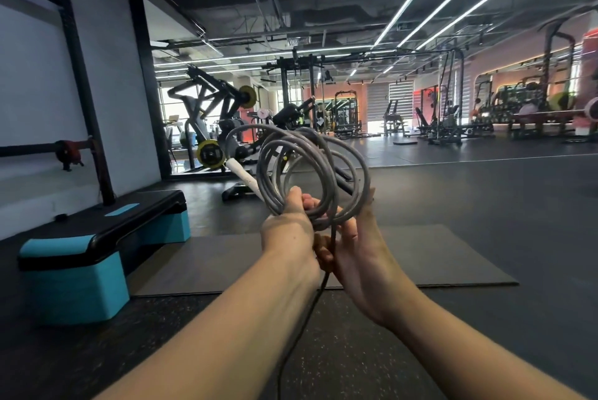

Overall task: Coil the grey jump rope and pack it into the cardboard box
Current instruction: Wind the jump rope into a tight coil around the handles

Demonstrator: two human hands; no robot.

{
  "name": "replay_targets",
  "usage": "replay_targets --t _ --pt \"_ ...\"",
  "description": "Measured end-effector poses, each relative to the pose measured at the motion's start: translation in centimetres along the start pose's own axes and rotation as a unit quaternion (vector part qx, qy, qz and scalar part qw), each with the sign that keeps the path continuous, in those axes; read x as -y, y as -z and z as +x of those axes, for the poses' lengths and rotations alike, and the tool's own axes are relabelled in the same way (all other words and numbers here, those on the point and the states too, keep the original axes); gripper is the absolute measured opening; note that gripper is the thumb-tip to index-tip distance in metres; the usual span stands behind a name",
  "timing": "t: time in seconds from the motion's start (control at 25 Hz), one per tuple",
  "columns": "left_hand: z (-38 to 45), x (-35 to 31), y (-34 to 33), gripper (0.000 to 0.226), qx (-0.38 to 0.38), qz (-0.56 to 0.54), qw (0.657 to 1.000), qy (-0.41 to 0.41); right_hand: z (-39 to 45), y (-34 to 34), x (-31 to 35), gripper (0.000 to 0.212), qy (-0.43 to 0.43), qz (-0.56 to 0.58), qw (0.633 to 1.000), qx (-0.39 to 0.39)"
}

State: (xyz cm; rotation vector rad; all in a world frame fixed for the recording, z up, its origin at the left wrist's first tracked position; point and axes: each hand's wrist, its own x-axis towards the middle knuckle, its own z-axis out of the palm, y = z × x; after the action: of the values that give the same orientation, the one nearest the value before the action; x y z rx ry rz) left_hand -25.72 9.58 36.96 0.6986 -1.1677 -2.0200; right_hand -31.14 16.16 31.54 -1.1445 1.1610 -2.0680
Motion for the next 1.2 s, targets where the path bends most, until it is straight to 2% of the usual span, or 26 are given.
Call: replay_targets --t 0.08,0.16,0.28,0.4,0.48,0.56,0.64,0.68,0.76,0.88,0.96,1.0,1.04,1.08,1.12,1.16,1.2 --pt "-0.1 -0.2 -0.6 0.044 -0.03 -0.003 0.999 0.025 -0.3 -0.5 -0.6 0.107 0.012 -0.012 1.0 -0.009" --pt "-0.3 -0.5 -1.0 0.044 -0.046 -0.022 0.998 0.037 -0.8 -1.1 -1.1 0.098 0.028 -0.036 0.998 -0.032" --pt "0.0 -0.5 -1.4 0.05 -0.032 -0.008 0.999 0.019 -0.8 -2.2 -1.5 0.068 0.041 -0.018 0.994 -0.103" --pt "-0.2 0.1 -1.3 0.071 -0.001 0.011 1.0 -0.005 -0.2 -2.8 -1.4 0.027 0.022 0.017 0.988 -0.153" --pt "0.1 1.1 -1.3 0.067 -0.006 0.066 0.997 -0.038 0.3 -2.8 -1.5 0.015 0.006 0.053 0.981 -0.184" --pt "0.4 2.1 -1.1 0.064 -0.016 0.122 0.99 -0.062 0.4 -2.8 -1.6 0.016 0.008 0.061 0.976 -0.208" --pt "0.3 2.3 -1.0 0.093 -0.011 0.156 0.987 -0.041 0.5 -2.7 -1.5 0.023 0.03 0.048 0.971 -0.234" --pt "-0.1 2.3 -0.9 0.102 0.02 0.155 0.987 -0.031 0.6 -2.8 -1.3 0.024 0.045 0.042 0.968 -0.243" --pt "-1.1 2.3 -0.4 0.079 0.093 0.173 0.98 -0.023 0.8 -2.8 -1.3 0.016 0.083 0.017 0.96 -0.268" --pt "-2.0 2.5 0.7 0.056 0.125 0.11 0.985 0.036 1.1 -1.8 -1.6 0.018 0.116 -0.1 0.939 -0.308" --pt "-2.2 2.2 1.7 0.043 0.102 0.082 0.991 0.037 1.1 -0.9 -1.2 0.023 0.119 -0.162 0.939 -0.278" --pt "-1.9 2.0 2.5 0.052 0.061 0.097 0.993 0.019 0.9 -0.3 -0.7 0.023 0.119 -0.192 0.94 -0.255" --pt "-1.6 1.7 3.4 0.073 0.005 0.124 0.992 -0.017 1.0 0.4 -0.3 0.023 0.114 -0.235 0.937 -0.233" --pt "-1.2 1.3 4.5 0.093 -0.05 0.173 0.979 -0.1 1.0 1.1 0.3 0.023 0.107 -0.29 0.928 -0.207" --pt "-1.1 0.5 5.5 0.104 -0.071 0.242 0.94 -0.231 1.1 1.7 0.9 0.023 0.1 -0.349 0.915 -0.176" --pt "-0.7 -0.4 6.4 0.108 -0.047 0.34 0.854 -0.391 1.2 2.3 1.5 0.023 0.092 -0.407 0.898 -0.141" --pt "-0.5 -1.5 6.9 0.108 0.006 0.454 0.719 -0.526 1.3 2.5 2.1 0.025 0.083 -0.461 0.878 -0.104"
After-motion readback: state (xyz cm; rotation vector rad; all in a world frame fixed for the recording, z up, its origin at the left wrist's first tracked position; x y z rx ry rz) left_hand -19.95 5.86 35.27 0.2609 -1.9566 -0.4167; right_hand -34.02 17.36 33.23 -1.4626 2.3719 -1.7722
